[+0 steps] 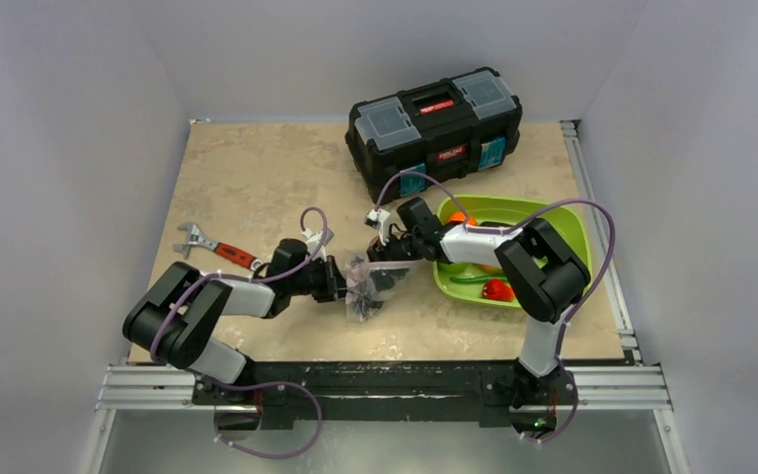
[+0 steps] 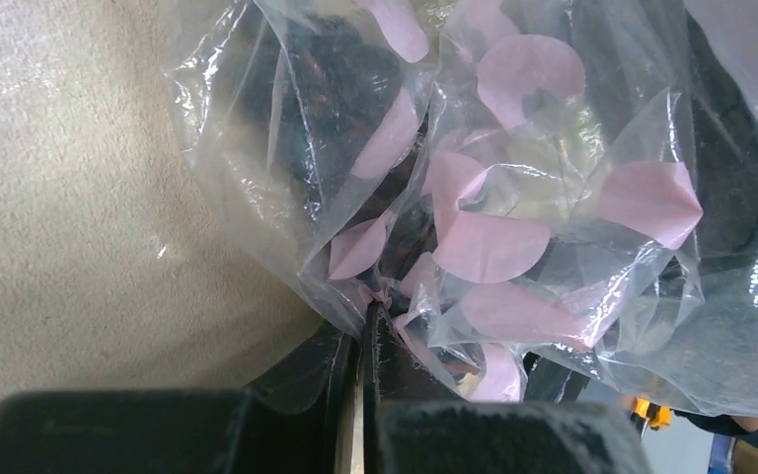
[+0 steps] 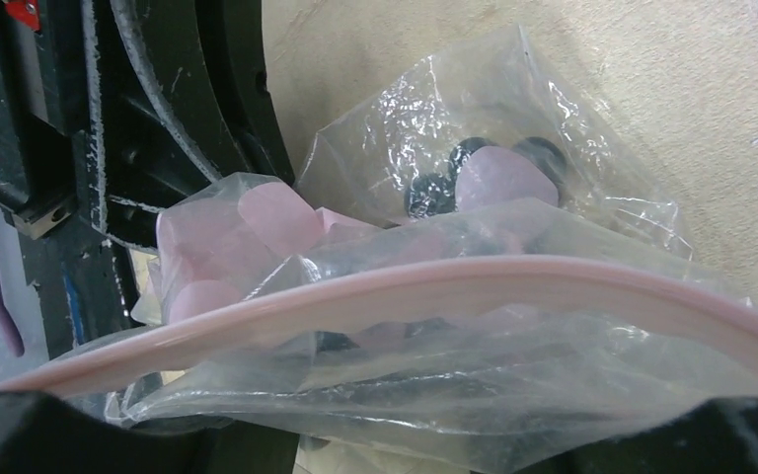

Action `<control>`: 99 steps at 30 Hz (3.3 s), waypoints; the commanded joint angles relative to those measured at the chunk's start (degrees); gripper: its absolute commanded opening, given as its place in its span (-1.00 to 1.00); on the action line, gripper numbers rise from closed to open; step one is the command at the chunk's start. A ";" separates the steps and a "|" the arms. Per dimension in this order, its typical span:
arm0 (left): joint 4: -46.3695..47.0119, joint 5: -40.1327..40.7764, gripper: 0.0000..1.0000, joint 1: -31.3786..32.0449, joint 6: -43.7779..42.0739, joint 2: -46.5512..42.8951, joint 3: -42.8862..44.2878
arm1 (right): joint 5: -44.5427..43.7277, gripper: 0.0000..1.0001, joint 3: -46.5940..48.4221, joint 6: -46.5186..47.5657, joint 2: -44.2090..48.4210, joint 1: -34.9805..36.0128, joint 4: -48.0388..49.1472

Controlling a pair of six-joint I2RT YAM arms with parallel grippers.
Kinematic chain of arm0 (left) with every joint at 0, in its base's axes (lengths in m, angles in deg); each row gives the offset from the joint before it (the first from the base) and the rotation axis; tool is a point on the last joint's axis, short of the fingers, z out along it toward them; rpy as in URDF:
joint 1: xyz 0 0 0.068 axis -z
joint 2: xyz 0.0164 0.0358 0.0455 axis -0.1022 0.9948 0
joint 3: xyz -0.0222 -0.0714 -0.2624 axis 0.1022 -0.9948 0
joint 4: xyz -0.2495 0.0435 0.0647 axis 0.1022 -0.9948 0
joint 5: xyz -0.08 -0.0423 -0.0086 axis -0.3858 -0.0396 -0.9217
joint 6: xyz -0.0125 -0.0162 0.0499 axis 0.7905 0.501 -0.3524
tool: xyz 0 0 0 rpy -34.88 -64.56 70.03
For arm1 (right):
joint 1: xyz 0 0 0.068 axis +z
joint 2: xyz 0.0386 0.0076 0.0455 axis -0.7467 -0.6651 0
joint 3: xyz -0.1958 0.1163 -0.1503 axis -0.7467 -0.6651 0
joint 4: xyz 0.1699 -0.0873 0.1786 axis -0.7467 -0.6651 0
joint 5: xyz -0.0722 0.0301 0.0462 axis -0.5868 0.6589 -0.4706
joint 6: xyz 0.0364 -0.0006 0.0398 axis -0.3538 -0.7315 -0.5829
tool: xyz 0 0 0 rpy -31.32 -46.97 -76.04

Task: Open the zip-top bag and remove the fake food
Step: Pick up the fake fruit from the zipper food storage bag.

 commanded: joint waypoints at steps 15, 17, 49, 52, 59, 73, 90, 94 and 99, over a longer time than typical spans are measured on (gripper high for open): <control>5.94 1.20 0.15 -3.01 4.21 -9.78 -4.73 | 5.27 -1.00 -0.42 6.06 10.36 -3.62 -0.40; 7.50 0.31 0.28 -3.98 5.37 -13.20 -6.23 | 6.36 -1.00 -0.79 9.53 12.00 -4.58 -1.85; 17.80 -6.45 -1.00 -10.20 12.84 -22.29 -7.55 | 16.73 -1.00 -1.26 23.23 20.69 -6.71 -8.94; 14.64 -6.02 -1.00 -13.08 11.78 -24.91 -9.05 | 17.35 -1.00 -1.53 23.09 21.76 -8.05 -8.84; -1.86 -3.10 -1.00 -18.15 6.12 -36.71 -10.06 | 17.32 -1.00 -2.05 22.45 23.36 -9.68 -7.72; -17.53 0.61 -1.00 -21.23 1.37 -41.53 -8.37 | 18.42 -1.00 -6.42 13.43 30.44 -16.68 2.71; -20.03 0.71 -1.00 -21.79 0.11 -42.17 -7.94 | 16.87 -1.00 -11.27 -3.28 32.47 -24.20 17.86; -21.88 1.77 -1.00 -22.14 -0.32 -43.68 -7.76 | 20.58 -1.00 -11.38 -3.55 32.21 -24.63 18.21; -21.89 -0.41 -1.00 -22.15 -1.46 -42.57 -6.16 | 25.48 -1.00 -12.89 -10.49 28.12 -23.51 23.63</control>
